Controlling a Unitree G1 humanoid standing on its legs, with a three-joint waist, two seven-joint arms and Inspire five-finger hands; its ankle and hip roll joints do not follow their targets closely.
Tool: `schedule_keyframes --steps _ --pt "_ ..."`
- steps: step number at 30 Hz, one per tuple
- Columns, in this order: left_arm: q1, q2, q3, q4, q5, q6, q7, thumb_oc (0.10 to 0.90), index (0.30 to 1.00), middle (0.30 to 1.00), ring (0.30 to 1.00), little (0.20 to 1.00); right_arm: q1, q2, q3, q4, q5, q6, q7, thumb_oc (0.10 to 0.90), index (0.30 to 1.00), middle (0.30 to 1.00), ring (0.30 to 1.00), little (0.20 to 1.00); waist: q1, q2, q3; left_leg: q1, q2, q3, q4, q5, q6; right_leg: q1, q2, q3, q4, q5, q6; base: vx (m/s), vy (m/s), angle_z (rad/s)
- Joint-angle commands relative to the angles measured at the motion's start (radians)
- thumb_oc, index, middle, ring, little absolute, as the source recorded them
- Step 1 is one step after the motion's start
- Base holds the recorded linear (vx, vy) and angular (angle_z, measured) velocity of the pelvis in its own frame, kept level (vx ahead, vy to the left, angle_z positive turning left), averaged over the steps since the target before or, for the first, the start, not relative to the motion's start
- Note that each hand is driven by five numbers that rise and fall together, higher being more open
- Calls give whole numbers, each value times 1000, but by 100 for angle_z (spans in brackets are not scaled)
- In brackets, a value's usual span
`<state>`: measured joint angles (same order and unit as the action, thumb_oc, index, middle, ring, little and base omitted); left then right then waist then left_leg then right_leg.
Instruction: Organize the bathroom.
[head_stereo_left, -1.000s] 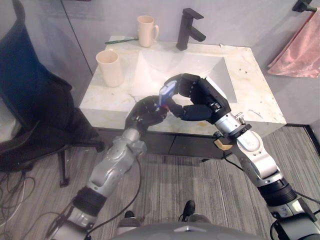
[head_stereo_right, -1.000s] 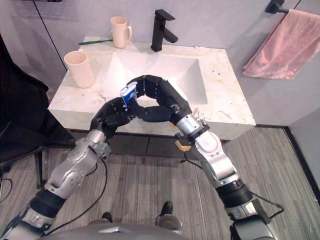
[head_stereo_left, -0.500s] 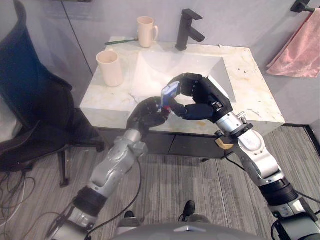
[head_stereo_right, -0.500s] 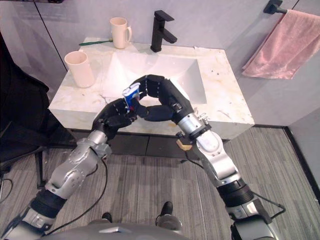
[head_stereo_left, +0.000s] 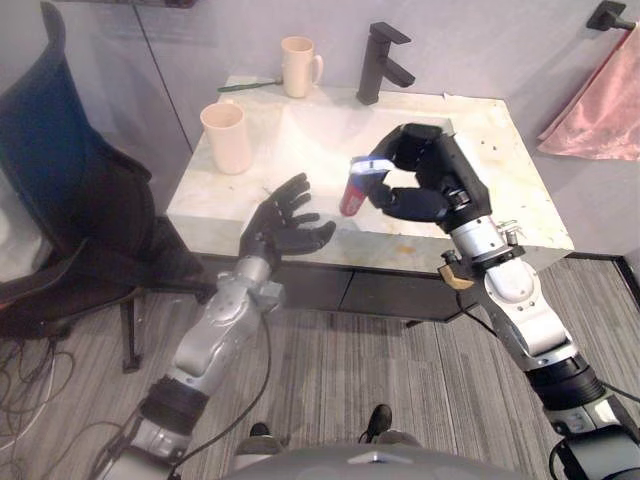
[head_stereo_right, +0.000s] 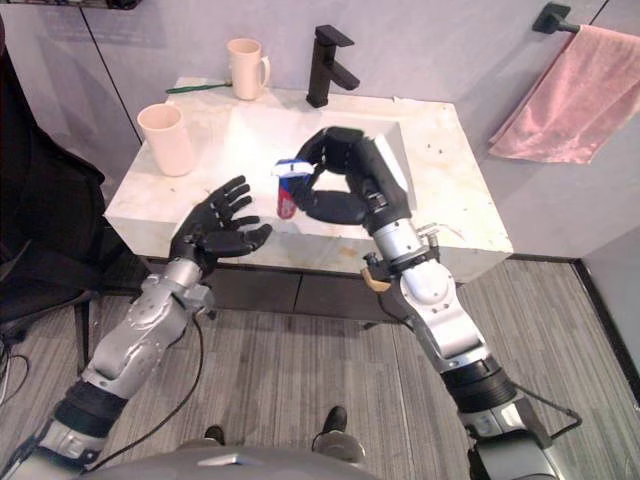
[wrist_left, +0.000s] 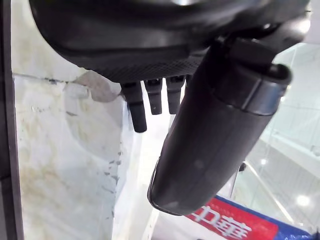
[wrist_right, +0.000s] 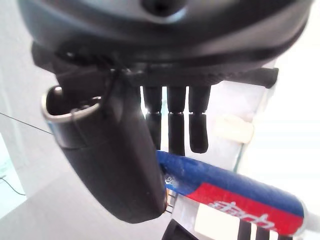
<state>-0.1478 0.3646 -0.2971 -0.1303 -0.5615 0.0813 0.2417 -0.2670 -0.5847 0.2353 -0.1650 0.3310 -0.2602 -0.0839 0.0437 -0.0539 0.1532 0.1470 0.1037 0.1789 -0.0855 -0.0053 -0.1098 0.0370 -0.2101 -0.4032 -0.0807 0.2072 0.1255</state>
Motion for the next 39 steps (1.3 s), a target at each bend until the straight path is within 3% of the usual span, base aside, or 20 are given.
schedule_keyframes --steps 1,5,7,10,12,13,17,19,20,24,32,39 --pt "-19 56 28 -91 71 -92 1 800 900 900 900 900 -184 -28 -120 -40 -66 -219 -183 400 300 300 300 300 40 12 -42 6 -120 -17 10 -96 100 41 -17 4 86 -190 117 -36 110 17" --pt "8 72 41 -116 87 -112 -16 800 900 900 900 900 -215 -44 -149 -28 -126 -253 -319 400 300 300 300 300 62 13 -33 1 -134 -44 14 -98 114 22 -46 4 161 -189 110 -26 103 24" --pt "29 78 28 -118 78 -122 -44 800 900 900 900 900 -231 -58 -174 -3 -170 -280 -427 400 300 300 300 300 71 18 -24 -3 -143 -79 14 -96 129 -6 -71 24 269 -170 99 -8 133 33" --pt "43 74 8 -109 73 -131 -79 800 900 900 900 900 -240 -64 -187 23 -204 -301 -502 400 300 300 300 300 72 25 -17 -3 -146 -104 12 -95 138 -39 -96 48 375 -146 91 16 101 57" --pt "63 74 -18 -104 76 -138 -124 800 900 900 900 900 -245 -61 -196 62 -244 -336 -581 400 300 300 300 300 71 30 -15 3 -151 -132 8 -98 144 -68 -94 72 430 -143 79 75 93 60" --pt "71 74 -40 -103 70 -138 -143 800 900 900 900 900 -254 -61 -200 92 -261 -357 -612 400 300 300 300 300 58 27 -13 14 -158 -157 3 -106 144 -84 -49 106 382 -173 74 84 37 40" --pt "78 62 -71 -106 42 -139 -162 800 900 900 900 900 -270 -66 -206 119 -283 -364 -635 400 300 300 300 300 34 18 -27 24 -181 -196 -1 -122 138 -95 9 131 217 -178 77 157 14 45" --pt "89 61 -89 -107 37 -153 -162 800 900 900 900 900 -279 -73 -198 133 -286 -366 -643 400 300 300 300 300 17 10 -31 41 -200 -216 -2 -147 140 -116 28 174 101 -122 100 214 -18 52" --pt "96 59 -107 -98 26 -173 -159 800 900 900 900 900 -289 -80 -191 145 -279 -367 -639 400 300 300 300 300 -4 13 -27 54 -212 -241 -1 -149 142 -153 61 232 41 -73 104 195 -18 60" --pt "98 67 -123 -75 14 -199 -174 800 900 900 900 900 -298 -95 -188 161 -304 -346 -643 400 300 300 300 300 -24 11 -12 69 -225 -284 7 -151 154 -183 92 291 49 -60 96 191 -56 77" --pt "139 74 -135 -93 14 -210 -170 800 900 900 900 900 -307 -127 -199 211 -192 -334 -560 400 300 300 300 300 -12 -5 -27 71 -222 -264 40 -169 150 -131 102 258 39 -63 74 146 -74 28" --pt "154 77 -153 -106 24 -220 -150 800 900 900 900 900 -333 -147 -199 213 -239 -329 -594 400 300 300 300 300 -9 -7 -38 66 -217 -257 67 -184 144 -107 118 255 35 -88 54 126 -60 21"
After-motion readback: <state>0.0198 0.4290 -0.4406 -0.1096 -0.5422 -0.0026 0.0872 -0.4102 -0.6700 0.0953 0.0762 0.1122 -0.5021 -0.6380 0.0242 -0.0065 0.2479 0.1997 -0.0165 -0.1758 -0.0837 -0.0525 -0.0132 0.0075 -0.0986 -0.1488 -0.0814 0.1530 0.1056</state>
